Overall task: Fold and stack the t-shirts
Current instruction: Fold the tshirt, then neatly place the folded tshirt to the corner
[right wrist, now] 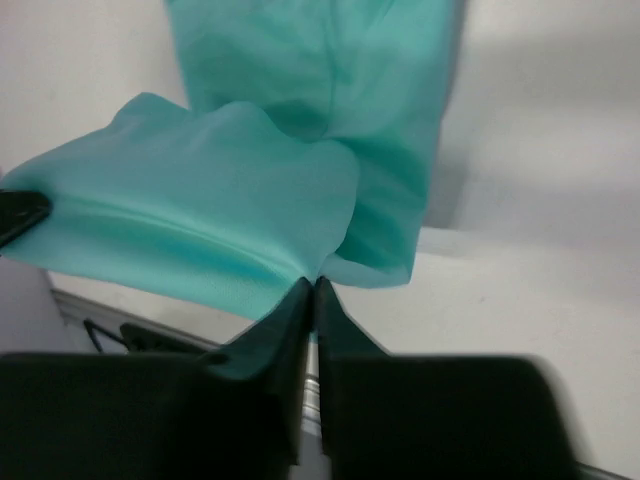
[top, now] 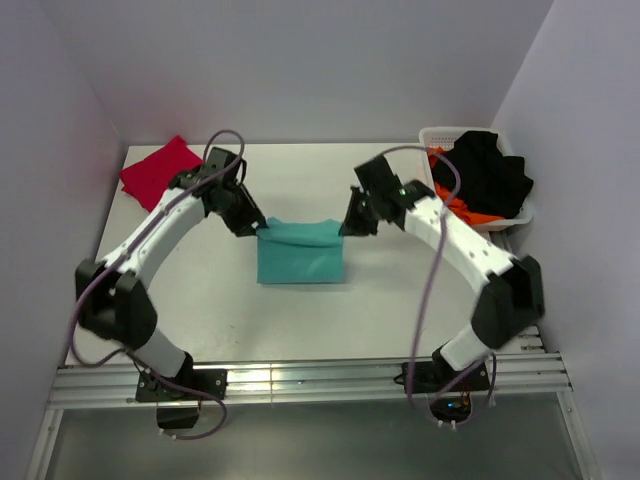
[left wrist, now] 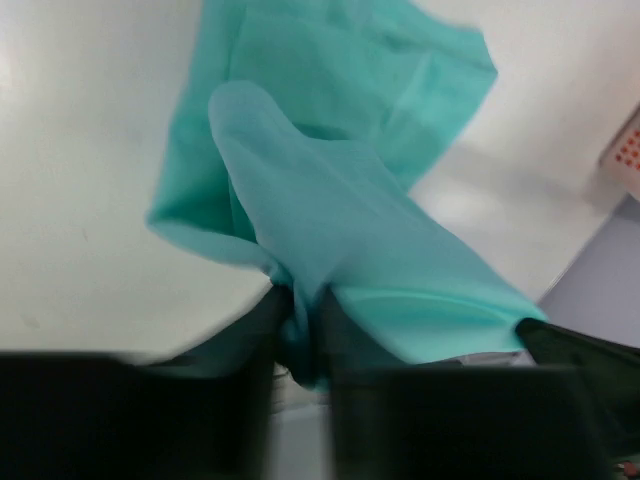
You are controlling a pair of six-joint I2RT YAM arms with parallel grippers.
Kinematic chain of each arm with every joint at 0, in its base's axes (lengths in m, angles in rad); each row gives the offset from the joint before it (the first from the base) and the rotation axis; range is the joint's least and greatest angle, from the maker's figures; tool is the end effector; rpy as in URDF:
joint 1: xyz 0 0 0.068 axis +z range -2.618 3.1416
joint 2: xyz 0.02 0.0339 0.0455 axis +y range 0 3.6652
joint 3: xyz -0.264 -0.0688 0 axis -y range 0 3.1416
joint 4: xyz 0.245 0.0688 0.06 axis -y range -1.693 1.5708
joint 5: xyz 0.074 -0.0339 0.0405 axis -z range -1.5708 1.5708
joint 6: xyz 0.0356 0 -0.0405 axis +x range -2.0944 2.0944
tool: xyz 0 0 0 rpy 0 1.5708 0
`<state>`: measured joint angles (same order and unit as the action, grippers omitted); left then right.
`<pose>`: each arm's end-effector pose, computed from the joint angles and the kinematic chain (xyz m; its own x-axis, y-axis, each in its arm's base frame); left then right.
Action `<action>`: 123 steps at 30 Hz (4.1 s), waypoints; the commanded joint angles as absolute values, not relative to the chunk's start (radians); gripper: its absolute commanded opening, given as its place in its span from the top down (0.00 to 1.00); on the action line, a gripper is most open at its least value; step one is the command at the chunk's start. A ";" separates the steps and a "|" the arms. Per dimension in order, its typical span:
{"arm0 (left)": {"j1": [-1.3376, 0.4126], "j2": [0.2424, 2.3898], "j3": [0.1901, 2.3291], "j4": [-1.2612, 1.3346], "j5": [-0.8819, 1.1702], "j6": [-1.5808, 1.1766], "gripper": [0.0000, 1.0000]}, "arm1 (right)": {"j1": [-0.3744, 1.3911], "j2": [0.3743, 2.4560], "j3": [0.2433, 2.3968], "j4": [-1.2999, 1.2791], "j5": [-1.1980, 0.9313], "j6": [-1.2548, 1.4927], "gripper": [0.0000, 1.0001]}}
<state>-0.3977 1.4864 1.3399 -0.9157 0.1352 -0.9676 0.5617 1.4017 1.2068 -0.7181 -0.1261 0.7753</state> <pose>0.2767 -0.1214 0.3047 -0.8227 -0.5395 -0.1793 -0.4111 0.7824 -0.4678 0.2468 0.1606 0.2986 -0.8937 0.2580 -0.3670 0.0449 0.8654 0.4990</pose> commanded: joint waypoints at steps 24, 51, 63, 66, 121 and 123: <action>-0.176 1.534 1.010 -0.441 0.293 -0.710 0.01 | 0.380 1.456 1.143 -0.710 -0.098 0.635 0.00; -0.285 1.884 0.946 -0.012 0.393 -0.833 0.30 | 0.327 1.016 0.885 -0.933 -0.005 0.703 0.00; -0.284 1.934 1.150 -0.167 0.368 -0.775 1.00 | 0.291 0.919 0.858 -0.992 -0.002 0.701 0.00; -0.252 1.948 1.314 -0.297 0.356 -0.720 1.00 | 0.290 0.905 0.848 -0.989 -0.002 0.707 0.00; 0.148 1.421 1.499 -0.646 0.140 -0.531 0.01 | 0.288 0.769 0.814 -0.962 -0.038 0.687 0.00; 0.129 1.352 1.476 -0.672 0.130 -0.526 0.00 | 0.288 0.758 0.831 -0.947 -0.044 0.664 0.00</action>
<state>0.1486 1.4139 1.5261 -0.6422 0.2203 -0.5606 0.2939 0.7807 0.7967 -1.0153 -0.0326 0.7036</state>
